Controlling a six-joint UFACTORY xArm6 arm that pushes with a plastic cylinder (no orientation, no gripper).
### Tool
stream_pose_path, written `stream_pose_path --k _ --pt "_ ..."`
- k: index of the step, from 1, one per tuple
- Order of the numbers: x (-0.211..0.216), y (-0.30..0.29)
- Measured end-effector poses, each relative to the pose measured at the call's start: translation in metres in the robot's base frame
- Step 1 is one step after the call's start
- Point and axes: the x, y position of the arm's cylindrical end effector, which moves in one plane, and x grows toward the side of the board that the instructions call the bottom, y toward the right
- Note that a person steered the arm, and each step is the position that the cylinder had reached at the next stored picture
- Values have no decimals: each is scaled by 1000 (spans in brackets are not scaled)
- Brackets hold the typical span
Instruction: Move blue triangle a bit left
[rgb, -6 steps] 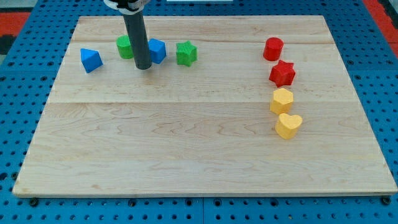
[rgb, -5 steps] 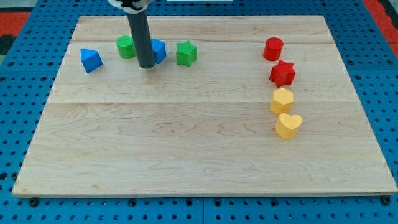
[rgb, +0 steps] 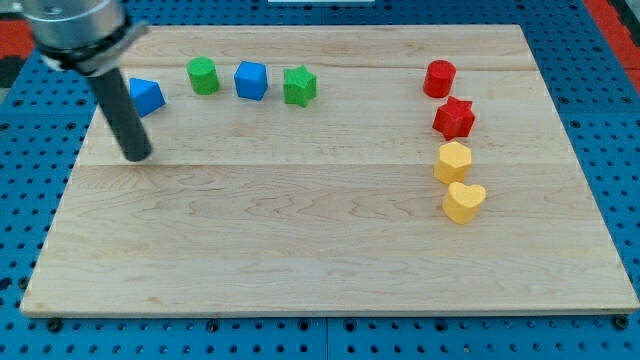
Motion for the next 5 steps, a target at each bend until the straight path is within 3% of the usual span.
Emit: stream_pose_path --k 1,3,4,5 --pt "-15 -15" --pt "-51 42" --pt "-81 40" --pt "-61 61"
